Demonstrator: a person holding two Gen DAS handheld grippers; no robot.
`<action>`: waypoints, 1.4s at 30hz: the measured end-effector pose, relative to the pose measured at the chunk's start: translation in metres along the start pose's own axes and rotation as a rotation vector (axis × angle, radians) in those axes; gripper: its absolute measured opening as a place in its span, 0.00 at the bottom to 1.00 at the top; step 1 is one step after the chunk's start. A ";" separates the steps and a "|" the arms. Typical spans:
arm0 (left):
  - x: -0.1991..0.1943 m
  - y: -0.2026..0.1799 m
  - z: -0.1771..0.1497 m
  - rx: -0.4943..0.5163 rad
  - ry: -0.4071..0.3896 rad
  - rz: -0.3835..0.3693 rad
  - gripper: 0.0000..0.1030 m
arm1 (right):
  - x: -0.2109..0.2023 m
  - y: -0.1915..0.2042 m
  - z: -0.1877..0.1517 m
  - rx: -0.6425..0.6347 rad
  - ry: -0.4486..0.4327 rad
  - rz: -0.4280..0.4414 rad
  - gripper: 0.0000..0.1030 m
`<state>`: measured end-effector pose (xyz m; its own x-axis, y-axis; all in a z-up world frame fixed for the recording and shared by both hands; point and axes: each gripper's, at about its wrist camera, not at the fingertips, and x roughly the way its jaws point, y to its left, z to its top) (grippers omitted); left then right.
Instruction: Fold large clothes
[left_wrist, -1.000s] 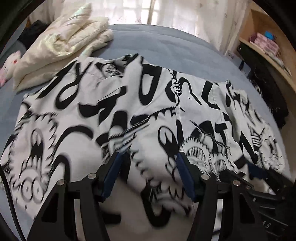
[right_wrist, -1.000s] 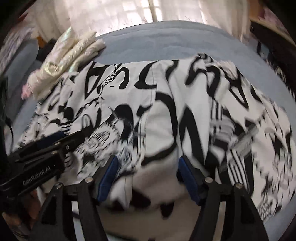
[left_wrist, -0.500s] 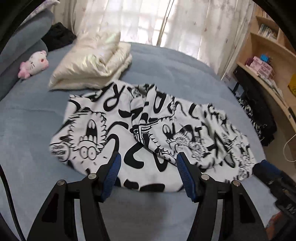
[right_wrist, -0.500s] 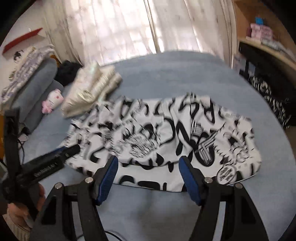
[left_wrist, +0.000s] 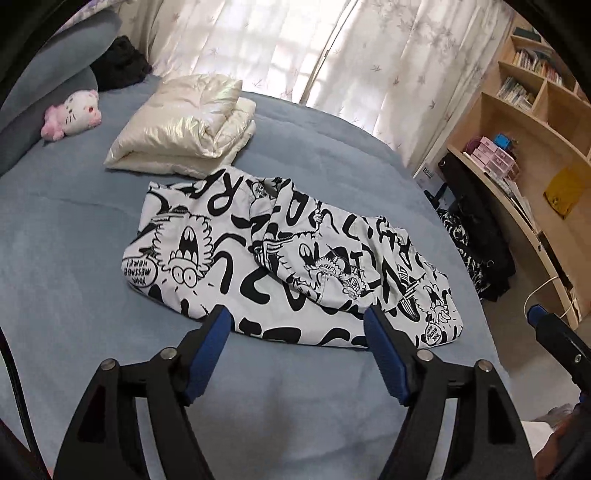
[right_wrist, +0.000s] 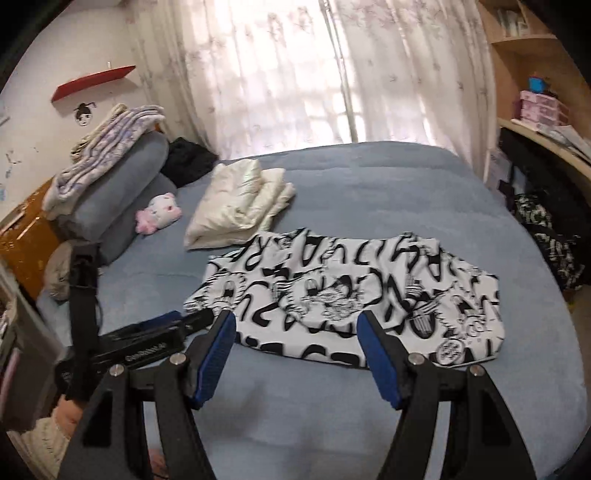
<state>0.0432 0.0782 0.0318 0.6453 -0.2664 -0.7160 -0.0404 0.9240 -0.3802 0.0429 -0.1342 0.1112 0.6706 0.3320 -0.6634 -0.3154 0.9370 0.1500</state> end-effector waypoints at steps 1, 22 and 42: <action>0.006 0.004 -0.001 -0.010 0.011 -0.003 0.73 | 0.004 0.000 0.000 0.002 0.002 0.001 0.66; 0.148 0.143 -0.029 -0.503 0.041 -0.036 0.74 | 0.181 -0.045 -0.018 0.026 0.118 -0.117 0.23; 0.145 0.091 0.033 -0.260 -0.276 0.175 0.09 | 0.323 -0.070 -0.016 -0.108 0.146 -0.168 0.18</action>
<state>0.1580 0.1324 -0.0870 0.7905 0.0051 -0.6124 -0.3362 0.8395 -0.4269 0.2709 -0.0938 -0.1247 0.6181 0.1462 -0.7724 -0.2832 0.9580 -0.0453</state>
